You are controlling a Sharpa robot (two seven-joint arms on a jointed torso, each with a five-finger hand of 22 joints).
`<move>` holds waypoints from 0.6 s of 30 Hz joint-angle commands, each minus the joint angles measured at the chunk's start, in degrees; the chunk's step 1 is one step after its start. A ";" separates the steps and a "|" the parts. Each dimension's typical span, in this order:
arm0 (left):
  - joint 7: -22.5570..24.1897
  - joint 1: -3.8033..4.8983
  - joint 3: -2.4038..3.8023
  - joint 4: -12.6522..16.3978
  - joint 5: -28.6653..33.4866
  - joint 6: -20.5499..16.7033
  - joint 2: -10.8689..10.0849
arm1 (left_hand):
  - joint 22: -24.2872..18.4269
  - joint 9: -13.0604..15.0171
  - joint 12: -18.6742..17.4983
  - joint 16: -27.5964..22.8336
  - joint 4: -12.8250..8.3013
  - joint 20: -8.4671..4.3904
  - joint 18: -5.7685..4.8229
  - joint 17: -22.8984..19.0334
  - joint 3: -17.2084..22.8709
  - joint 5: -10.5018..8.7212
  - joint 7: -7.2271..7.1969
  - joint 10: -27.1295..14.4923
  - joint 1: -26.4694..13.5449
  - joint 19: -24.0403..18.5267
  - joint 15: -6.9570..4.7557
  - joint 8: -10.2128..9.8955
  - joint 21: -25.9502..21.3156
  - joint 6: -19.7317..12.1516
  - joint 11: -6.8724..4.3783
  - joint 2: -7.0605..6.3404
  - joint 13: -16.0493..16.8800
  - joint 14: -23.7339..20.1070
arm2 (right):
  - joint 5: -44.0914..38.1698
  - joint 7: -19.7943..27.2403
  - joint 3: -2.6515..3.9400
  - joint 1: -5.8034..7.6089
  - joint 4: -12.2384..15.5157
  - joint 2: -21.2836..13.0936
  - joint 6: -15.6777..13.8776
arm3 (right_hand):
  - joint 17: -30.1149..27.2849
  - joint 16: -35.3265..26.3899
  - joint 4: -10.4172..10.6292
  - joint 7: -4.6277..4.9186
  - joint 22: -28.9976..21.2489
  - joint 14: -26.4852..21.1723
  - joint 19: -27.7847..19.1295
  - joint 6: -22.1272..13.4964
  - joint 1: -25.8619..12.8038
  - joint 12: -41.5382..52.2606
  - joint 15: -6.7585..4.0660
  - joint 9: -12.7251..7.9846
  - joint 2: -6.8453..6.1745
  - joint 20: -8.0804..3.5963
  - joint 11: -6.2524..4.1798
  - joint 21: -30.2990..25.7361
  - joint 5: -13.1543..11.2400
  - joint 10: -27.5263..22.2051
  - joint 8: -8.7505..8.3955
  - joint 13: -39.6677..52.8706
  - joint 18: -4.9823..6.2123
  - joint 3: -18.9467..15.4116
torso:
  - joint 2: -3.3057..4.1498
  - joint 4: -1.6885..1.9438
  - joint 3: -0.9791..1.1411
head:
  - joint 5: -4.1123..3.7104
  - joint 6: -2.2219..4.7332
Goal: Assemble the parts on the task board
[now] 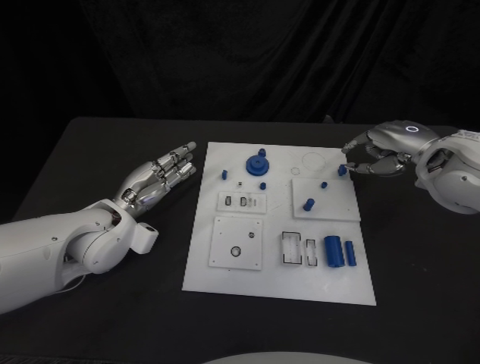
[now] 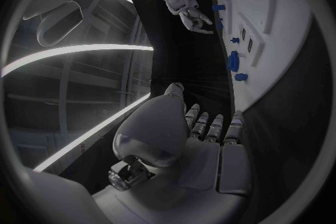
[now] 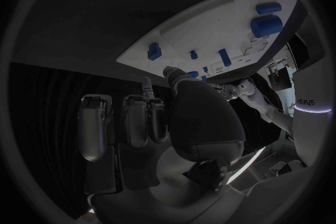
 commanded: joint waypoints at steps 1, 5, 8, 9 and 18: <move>5.22 0.07 0.03 -0.01 -0.39 0.91 0.05 | -0.06 0.05 0.28 -0.05 0.01 0.15 1.03 -0.03 0.47 0.25 0.21 0.02 0.66 -0.18 0.42 0.04 0.06 0.02 0.51 -0.01 0.07 -0.16 | 0.00 -1.92 0.03 -0.34 0.01 -0.08 0.64 | 9.62 0.44 0.40 0.02 14.29 5.08 4.90 -0.33 0.33 0.15 -0.27 -0.17 -0.95 -0.15 -0.23 0.38 -0.09 5.96 -0.16 15.05 -0.76 -0.26 | 0.05 0.04 -0.02 | 0.06 -0.11; 5.23 0.07 0.03 0.09 -0.39 0.94 0.00 | -0.06 0.05 0.28 -0.05 0.01 0.15 1.03 -0.03 0.47 0.25 0.21 0.02 0.66 -0.18 0.42 0.04 0.06 0.02 0.51 -0.01 0.07 -0.16 | 0.00 -2.53 0.03 -0.64 -0.10 0.03 1.69 | 9.73 0.55 0.58 0.04 14.27 5.10 4.87 -0.19 1.43 0.15 -0.28 -0.39 -1.68 -0.18 -0.22 0.32 -0.01 5.96 -0.02 15.05 -0.75 -0.61 | 0.07 -0.08 -0.02 | -0.02 -0.26; 5.23 0.07 0.03 0.14 -0.39 0.96 0.00 | -0.06 0.05 0.28 -0.05 0.01 0.15 1.03 -0.03 0.47 0.25 0.21 0.02 0.66 -0.18 0.42 0.04 0.06 0.02 0.51 -0.01 0.07 -0.16 | 0.00 -2.76 0.03 -0.88 -0.35 0.14 1.97 | 9.80 0.64 0.99 0.09 14.27 5.10 4.86 0.58 2.57 0.15 -0.26 -0.45 -2.17 -0.17 -0.16 0.29 0.03 5.96 0.29 15.05 -0.74 -0.97 | 0.07 -0.06 0.01 | -0.06 -0.30; 5.23 0.07 0.03 0.13 -0.39 0.98 0.01 | -0.05 0.06 0.30 -0.04 0.00 0.16 1.04 -0.02 0.52 0.29 0.21 0.04 0.69 -0.17 0.45 0.04 0.07 0.04 0.54 0.02 0.08 -0.15 | 0.00 -2.80 0.03 -0.97 -0.49 0.20 2.00 | 9.77 0.64 1.10 0.12 14.27 5.10 4.87 0.75 2.79 0.15 -0.25 -0.45 -2.24 -0.18 -0.15 0.30 0.03 5.96 0.35 15.05 -0.75 -1.05 | 0.07 -0.03 0.01 | -0.03 -0.33; 5.18 0.07 0.03 0.02 -0.39 1.07 0.07 | -0.05 0.06 0.30 -0.04 -0.01 0.17 1.04 -0.02 0.55 0.31 0.21 0.03 0.70 -0.17 0.47 0.04 0.07 0.05 0.55 0.03 0.08 -0.14 | 0.00 -3.01 0.03 -1.32 -1.36 0.72 2.06 | 9.90 0.74 1.39 0.15 14.28 5.12 4.88 1.07 3.20 0.15 -0.23 -0.47 -2.49 -0.17 -0.13 0.33 0.03 5.96 0.45 15.05 -0.76 -1.31 | 0.10 -0.01 0.06 | -0.08 -0.48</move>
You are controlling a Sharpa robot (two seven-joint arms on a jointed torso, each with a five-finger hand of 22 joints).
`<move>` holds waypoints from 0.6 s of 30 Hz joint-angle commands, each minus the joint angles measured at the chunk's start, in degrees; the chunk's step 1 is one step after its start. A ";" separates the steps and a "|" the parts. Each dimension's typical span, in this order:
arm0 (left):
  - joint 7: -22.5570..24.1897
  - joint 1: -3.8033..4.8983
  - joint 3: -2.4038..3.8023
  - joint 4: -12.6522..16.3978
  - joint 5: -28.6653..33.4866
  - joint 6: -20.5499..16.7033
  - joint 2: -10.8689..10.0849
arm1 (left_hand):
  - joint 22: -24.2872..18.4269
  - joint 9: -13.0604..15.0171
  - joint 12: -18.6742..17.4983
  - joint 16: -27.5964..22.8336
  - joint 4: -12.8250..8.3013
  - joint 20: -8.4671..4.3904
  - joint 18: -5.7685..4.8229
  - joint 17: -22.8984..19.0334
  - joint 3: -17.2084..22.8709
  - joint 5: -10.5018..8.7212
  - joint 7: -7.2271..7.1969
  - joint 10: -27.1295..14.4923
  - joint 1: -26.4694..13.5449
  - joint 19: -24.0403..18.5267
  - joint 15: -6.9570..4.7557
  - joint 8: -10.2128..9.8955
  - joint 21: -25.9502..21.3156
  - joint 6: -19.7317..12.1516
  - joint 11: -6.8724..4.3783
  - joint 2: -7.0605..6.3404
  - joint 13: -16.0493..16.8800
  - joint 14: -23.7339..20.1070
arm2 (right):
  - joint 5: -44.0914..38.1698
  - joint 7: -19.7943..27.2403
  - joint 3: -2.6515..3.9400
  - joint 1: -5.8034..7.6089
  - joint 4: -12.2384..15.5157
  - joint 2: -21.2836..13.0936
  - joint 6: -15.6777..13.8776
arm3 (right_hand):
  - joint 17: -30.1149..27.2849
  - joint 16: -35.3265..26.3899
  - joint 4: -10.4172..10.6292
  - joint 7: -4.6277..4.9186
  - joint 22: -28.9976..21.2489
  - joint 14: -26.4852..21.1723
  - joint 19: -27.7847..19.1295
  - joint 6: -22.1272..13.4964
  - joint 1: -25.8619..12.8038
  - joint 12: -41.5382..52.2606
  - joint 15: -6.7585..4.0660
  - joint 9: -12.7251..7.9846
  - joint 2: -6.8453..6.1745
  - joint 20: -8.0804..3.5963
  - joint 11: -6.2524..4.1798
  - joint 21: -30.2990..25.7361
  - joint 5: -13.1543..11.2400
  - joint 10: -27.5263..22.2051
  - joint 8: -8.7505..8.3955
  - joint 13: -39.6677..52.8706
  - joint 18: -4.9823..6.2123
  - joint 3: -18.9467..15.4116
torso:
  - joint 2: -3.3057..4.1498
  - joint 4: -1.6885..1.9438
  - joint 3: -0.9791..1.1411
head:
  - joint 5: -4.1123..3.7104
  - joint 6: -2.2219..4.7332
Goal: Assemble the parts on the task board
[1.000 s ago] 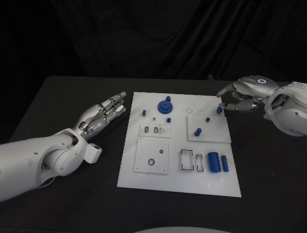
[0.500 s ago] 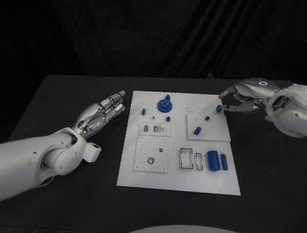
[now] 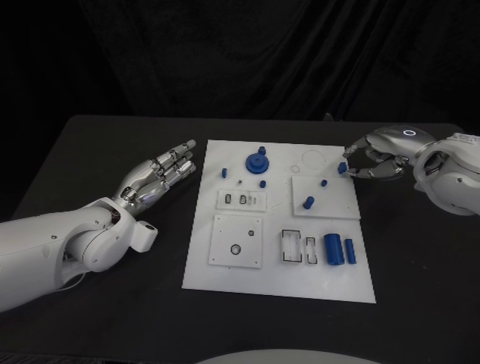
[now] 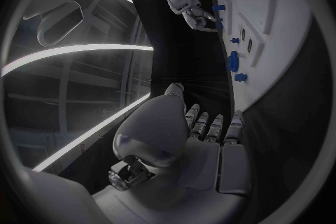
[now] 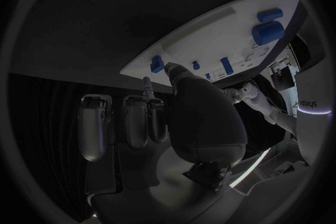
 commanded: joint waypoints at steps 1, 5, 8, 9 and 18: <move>5.16 0.07 0.03 0.00 -0.39 0.92 0.10 | -0.05 0.06 0.30 -0.04 -0.01 0.17 1.04 -0.02 0.22 0.31 0.21 0.03 0.70 -0.17 0.26 0.04 0.07 0.05 0.55 0.04 0.08 0.07 | -0.08 -1.71 0.03 -0.18 -0.23 0.15 0.49 | 9.93 0.27 0.43 -0.03 14.30 5.12 4.89 0.64 0.69 0.15 -0.23 -0.09 0.14 -0.16 -0.12 0.35 0.04 5.96 0.27 15.06 -0.76 -0.31 | 0.01 0.01 0.02 | -0.02 -0.04; 5.12 0.07 0.03 -0.05 -0.39 1.00 0.17 | -0.05 0.05 0.28 -0.04 0.00 0.18 1.05 -0.02 0.26 0.30 0.23 0.01 0.71 -0.16 0.29 0.04 0.08 0.03 0.58 0.07 0.07 0.07 | -0.08 -1.78 0.03 -0.26 -0.47 0.42 0.38 | 9.89 0.26 0.66 0.03 14.29 5.11 4.89 1.05 1.03 0.15 -0.21 -0.06 0.14 -0.15 -0.08 0.33 0.06 5.96 0.42 15.06 -0.76 -0.44 | -0.04 -0.02 -0.04 | -0.05 -0.16; 5.11 0.07 0.03 -0.07 -0.39 1.03 0.20 | -0.05 0.05 0.28 -0.04 0.00 0.18 1.05 -0.02 0.26 0.30 0.23 0.01 0.71 -0.16 0.29 0.04 0.08 0.03 0.58 0.07 0.07 0.07 | -0.08 -1.83 0.03 -0.33 -0.68 0.61 0.26 | 9.87 0.26 0.81 0.10 14.29 5.11 4.89 1.56 1.32 0.15 -0.19 0.02 0.23 -0.13 -0.04 0.33 0.06 5.96 0.62 15.06 -0.76 -0.52 | -0.05 -0.05 -0.02 | -0.01 -0.19; 5.10 0.06 0.03 -0.08 -0.39 1.04 0.21 | -0.05 0.05 0.28 -0.04 0.00 0.18 1.05 -0.02 0.26 0.30 0.23 0.01 0.71 -0.16 0.29 0.04 0.08 0.03 0.58 0.07 0.07 0.07 | -0.08 -1.85 0.03 -0.36 -0.78 0.70 0.22 | 9.87 0.27 0.83 0.11 14.28 5.11 4.86 1.63 1.36 0.15 -0.18 0.03 0.24 -0.13 -0.03 0.28 0.06 5.96 0.65 15.06 -0.74 -0.53 | -0.06 -0.06 -0.02 | 0.00 -0.22; 5.01 0.06 0.03 -0.20 -0.39 1.18 0.29 | -0.04 0.05 0.28 -0.04 0.01 0.21 1.05 -0.02 0.30 0.30 0.25 0.01 0.72 -0.13 0.33 0.03 0.10 -0.02 0.61 0.08 0.07 0.07 | -0.08 -1.81 0.03 -0.62 -1.56 1.52 -0.04 | 9.71 0.19 0.76 0.21 14.22 5.07 4.79 2.20 2.06 0.15 -0.13 0.14 0.57 -0.10 0.04 0.13 0.08 5.96 0.84 15.06 -0.70 -0.44 | -0.05 -0.01 -0.03 | -0.02 -0.40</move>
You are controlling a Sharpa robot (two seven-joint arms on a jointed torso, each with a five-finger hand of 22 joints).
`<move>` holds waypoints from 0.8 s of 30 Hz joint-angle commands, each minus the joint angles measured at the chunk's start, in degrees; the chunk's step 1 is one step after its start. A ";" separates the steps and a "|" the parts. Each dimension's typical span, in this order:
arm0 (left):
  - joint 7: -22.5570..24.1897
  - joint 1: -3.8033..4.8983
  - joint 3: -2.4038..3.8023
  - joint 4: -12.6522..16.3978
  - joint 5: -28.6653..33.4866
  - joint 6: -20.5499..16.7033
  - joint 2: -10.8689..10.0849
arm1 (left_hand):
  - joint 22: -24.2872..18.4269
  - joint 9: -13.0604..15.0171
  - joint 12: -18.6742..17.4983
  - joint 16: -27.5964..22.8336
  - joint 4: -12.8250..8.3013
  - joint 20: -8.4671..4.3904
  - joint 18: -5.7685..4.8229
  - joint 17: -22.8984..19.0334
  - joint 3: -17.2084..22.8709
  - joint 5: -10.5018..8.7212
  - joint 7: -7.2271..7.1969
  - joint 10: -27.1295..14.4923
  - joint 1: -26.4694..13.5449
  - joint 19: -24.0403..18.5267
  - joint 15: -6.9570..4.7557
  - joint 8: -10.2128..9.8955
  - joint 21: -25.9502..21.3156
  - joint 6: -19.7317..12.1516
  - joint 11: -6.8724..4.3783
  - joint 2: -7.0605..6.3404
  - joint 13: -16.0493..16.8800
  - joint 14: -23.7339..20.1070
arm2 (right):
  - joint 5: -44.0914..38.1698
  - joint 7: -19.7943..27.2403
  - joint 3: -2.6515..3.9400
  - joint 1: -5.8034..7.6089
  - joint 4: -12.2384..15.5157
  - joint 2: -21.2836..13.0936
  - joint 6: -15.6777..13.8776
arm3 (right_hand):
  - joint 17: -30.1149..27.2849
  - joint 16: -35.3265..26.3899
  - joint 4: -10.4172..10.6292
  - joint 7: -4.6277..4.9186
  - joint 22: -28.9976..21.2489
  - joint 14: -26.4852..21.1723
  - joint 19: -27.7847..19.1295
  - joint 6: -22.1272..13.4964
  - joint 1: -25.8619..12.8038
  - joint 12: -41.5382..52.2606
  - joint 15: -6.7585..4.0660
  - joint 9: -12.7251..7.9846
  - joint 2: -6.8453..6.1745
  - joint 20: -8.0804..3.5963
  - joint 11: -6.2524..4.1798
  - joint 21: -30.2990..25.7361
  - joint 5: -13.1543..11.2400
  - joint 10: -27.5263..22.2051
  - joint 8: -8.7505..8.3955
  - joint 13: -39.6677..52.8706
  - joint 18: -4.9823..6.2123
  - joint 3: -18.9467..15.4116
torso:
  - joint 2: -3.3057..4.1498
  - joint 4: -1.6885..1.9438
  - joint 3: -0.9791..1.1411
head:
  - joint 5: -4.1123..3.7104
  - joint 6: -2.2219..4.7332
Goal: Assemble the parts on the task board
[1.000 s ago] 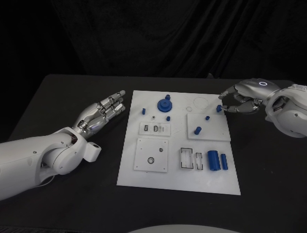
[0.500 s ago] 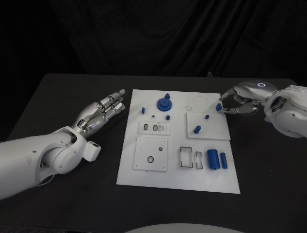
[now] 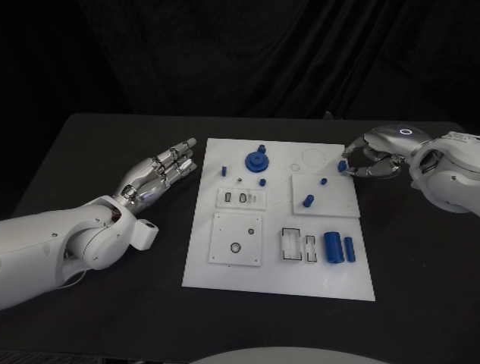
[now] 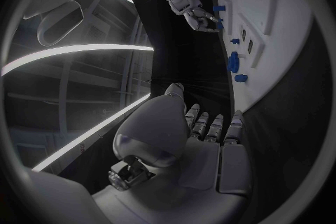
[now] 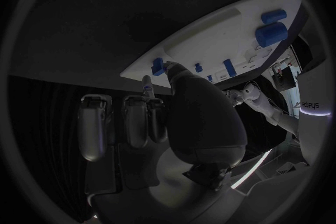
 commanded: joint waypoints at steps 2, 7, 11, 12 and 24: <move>5.01 0.06 0.03 -0.03 -0.39 0.96 0.09 | -0.03 0.04 0.28 -0.04 0.01 0.21 1.05 -0.01 0.31 0.31 0.25 -0.04 0.50 -0.12 0.35 0.03 0.12 -0.04 0.34 -0.14 0.07 0.08 | -0.10 -1.32 0.03 -0.23 -0.32 0.36 -0.11 | 9.68 0.17 0.18 0.10 14.21 5.06 4.76 0.55 0.84 0.15 -0.12 0.08 0.33 -0.09 0.06 0.08 0.07 5.96 0.36 15.07 -0.69 0.17 | 0.00 0.03 -0.03 | -0.03 -0.07; 5.03 0.06 0.03 -0.14 -0.39 0.99 0.13 | -0.03 0.04 0.28 -0.04 0.01 0.21 1.05 -0.01 0.31 0.31 0.25 -0.04 0.50 -0.12 0.35 0.03 0.12 -0.04 0.34 -0.14 0.07 0.08 | -0.10 -1.23 0.03 -0.31 -0.62 0.75 -0.15 | 9.69 0.20 -0.02 0.13 14.20 5.06 4.74 0.86 1.48 0.15 -0.08 0.13 0.59 -0.05 0.10 0.05 0.05 5.96 0.44 15.07 -0.68 0.34 | 0.00 0.02 -0.02 | 0.06 -0.20; 5.01 0.06 0.03 -0.17 -0.39 1.03 0.13 | -0.03 0.04 0.28 -0.04 0.01 0.21 1.05 -0.01 0.31 0.31 0.25 -0.04 0.50 -0.12 0.35 0.03 0.12 -0.04 0.34 -0.14 0.07 0.08 | -0.10 -1.21 0.04 -0.35 -1.15 1.20 0.31 | 9.67 0.19 -0.18 0.15 14.19 5.05 4.73 0.96 1.87 0.15 -0.06 0.14 0.69 -0.04 0.12 0.01 0.03 5.96 0.43 15.07 -0.67 0.44 | 0.00 0.03 -0.02 | 0.01 -0.15; 5.01 0.06 0.03 -0.18 -0.39 1.04 0.15 | -0.03 0.04 0.28 -0.04 0.01 0.21 1.05 -0.01 0.31 0.31 0.25 -0.04 0.50 -0.12 0.35 0.03 0.12 -0.04 0.34 -0.14 0.07 0.08 | -0.10 -1.21 0.04 -0.36 -1.28 1.30 0.40 | 9.68 0.21 -0.26 0.14 14.18 5.05 4.71 0.97 2.05 0.15 -0.06 0.14 0.71 -0.03 0.12 -0.02 0.02 5.96 0.41 15.07 -0.67 0.47 | -0.01 0.04 -0.02 | -0.02 -0.15; 4.95 0.06 0.03 -0.34 -0.39 1.27 0.26 | -0.02 0.03 0.27 -0.03 0.00 0.25 1.05 0.00 0.35 0.32 0.20 -0.05 0.52 -0.10 0.40 0.01 0.14 -0.11 0.41 -0.13 0.06 0.11 | -0.10 -1.07 0.04 -0.80 -2.13 2.12 0.67 | 9.70 0.24 -0.53 0.25 14.13 5.05 4.65 1.76 2.74 0.15 0.00 0.35 0.93 0.02 0.19 -0.14 -0.04 5.96 0.67 15.07 -0.64 0.59 | -0.03 0.02 -0.05 | 0.11 -0.57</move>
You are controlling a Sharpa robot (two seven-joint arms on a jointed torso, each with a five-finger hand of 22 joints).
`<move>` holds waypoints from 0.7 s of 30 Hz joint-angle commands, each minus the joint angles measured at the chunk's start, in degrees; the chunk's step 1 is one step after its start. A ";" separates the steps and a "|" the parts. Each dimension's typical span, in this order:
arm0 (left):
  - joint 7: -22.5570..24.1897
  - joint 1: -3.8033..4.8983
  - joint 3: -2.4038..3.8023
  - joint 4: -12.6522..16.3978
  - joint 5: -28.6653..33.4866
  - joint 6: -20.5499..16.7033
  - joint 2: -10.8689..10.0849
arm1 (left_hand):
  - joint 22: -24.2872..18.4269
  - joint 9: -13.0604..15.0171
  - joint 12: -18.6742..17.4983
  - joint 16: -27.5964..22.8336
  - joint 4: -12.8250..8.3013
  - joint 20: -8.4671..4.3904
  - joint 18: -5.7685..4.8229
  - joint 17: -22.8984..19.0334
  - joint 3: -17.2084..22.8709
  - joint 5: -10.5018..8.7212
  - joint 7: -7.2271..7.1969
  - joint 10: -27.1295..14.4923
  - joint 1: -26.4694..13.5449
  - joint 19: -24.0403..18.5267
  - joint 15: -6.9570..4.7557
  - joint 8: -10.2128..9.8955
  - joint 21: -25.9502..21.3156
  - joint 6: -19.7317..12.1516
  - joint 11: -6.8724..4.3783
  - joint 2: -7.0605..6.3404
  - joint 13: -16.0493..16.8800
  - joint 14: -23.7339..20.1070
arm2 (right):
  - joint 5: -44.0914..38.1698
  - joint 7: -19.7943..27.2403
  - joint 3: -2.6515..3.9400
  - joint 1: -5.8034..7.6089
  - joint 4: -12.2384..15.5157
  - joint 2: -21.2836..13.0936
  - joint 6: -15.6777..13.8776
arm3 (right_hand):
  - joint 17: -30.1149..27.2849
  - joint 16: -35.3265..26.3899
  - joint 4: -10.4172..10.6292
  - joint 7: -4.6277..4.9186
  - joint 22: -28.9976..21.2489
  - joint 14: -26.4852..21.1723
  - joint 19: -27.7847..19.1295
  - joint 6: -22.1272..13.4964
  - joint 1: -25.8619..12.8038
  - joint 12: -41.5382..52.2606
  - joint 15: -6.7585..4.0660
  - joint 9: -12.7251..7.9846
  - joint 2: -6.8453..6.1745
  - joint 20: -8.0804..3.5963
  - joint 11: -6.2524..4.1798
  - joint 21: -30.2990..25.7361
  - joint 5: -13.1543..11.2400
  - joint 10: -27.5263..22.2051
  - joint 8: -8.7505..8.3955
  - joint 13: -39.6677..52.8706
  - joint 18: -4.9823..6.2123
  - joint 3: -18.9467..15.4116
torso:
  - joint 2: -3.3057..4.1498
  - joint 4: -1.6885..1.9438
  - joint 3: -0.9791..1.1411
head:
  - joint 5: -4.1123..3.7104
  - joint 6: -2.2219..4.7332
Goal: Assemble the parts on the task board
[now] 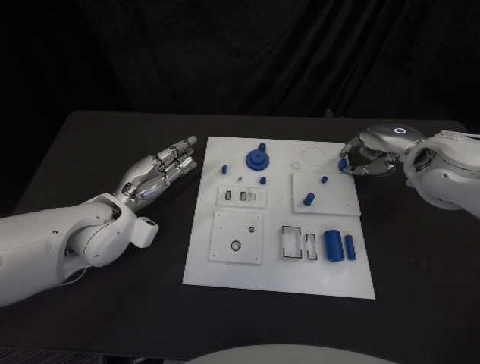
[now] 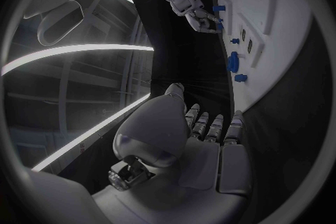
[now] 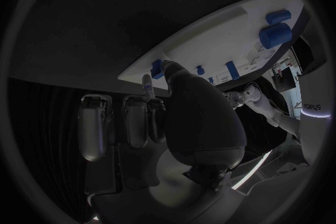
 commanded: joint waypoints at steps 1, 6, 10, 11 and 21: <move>4.94 0.06 0.03 -0.06 -0.39 1.01 0.15 | -0.02 0.03 0.27 -0.03 0.00 0.25 1.05 0.00 0.36 0.32 0.20 0.04 0.52 -0.10 0.41 0.01 0.14 -0.11 0.31 -0.13 0.06 0.11 | -0.12 -1.02 0.03 -0.26 -0.28 0.17 0.32 | 9.66 0.22 -0.22 0.03 14.08 5.04 4.63 0.48 0.64 0.15 0.00 0.12 -0.01 0.03 0.20 -0.19 -0.04 5.96 0.28 15.08 -0.62 0.27 | -0.02 -0.02 -0.04 | 0.05 -0.17; 4.89 0.05 0.03 -0.17 -0.39 1.17 0.24 | -0.02 0.03 0.26 -0.03 -0.01 0.29 1.05 0.00 0.41 0.32 0.18 0.02 0.54 -0.08 0.47 0.01 0.16 -0.12 0.39 -0.12 0.06 0.11 | -0.12 -0.95 0.03 -0.39 -0.55 0.42 0.23 | 9.59 0.19 -0.26 0.07 14.05 5.02 4.58 0.82 0.75 0.15 0.03 0.23 0.01 0.04 0.24 -0.27 -0.05 5.96 0.42 15.08 -0.60 0.26 | 0.02 0.03 -0.02 | 0.07 -0.22; 4.86 0.04 0.03 -0.21 -0.39 1.22 0.25 | -0.02 0.03 0.26 -0.03 -0.01 0.29 1.05 0.00 0.41 0.32 0.18 0.02 0.54 -0.08 0.47 0.01 0.16 -0.12 0.39 -0.12 0.06 0.11 | -0.12 -0.88 0.03 -0.45 -0.62 0.55 0.08 | 9.59 0.20 -0.24 0.15 14.03 5.02 4.55 1.30 0.80 0.15 0.07 0.41 0.06 0.08 0.29 -0.34 -0.06 5.96 0.62 15.08 -0.58 0.22 | 0.01 0.01 -0.01 | 0.11 -0.30; 4.85 0.04 0.03 -0.23 -0.39 1.25 0.26 | -0.02 0.03 0.26 -0.03 -0.01 0.29 1.05 0.00 0.41 0.32 0.18 0.02 0.54 -0.08 0.47 0.01 0.16 -0.12 0.39 -0.12 0.06 0.11 | -0.12 -0.86 0.03 -0.46 -0.64 0.59 0.04 | 9.59 0.20 -0.23 0.17 14.03 5.02 4.55 1.45 0.81 0.15 0.08 0.47 0.08 0.09 0.31 -0.34 -0.06 5.96 0.69 15.08 -0.59 0.20 | 0.00 0.00 -0.02 | 0.13 -0.31; 4.72 0.03 0.03 -0.23 -0.39 1.45 0.31 | -0.02 0.02 0.27 -0.03 -0.02 0.34 1.05 0.00 0.46 0.33 0.19 0.02 0.56 -0.08 0.53 -0.01 0.15 -0.19 0.46 -0.10 0.06 0.11 | -0.12 -0.87 0.03 -0.53 -1.10 0.97 0.02 | 9.51 0.18 -0.31 0.26 14.00 5.00 4.51 3.08 1.10 0.15 0.17 1.20 0.44 0.17 0.41 -0.43 -0.07 5.96 1.44 15.08 -0.56 0.22 | 0.02 0.02 -0.01 | 0.11 -0.31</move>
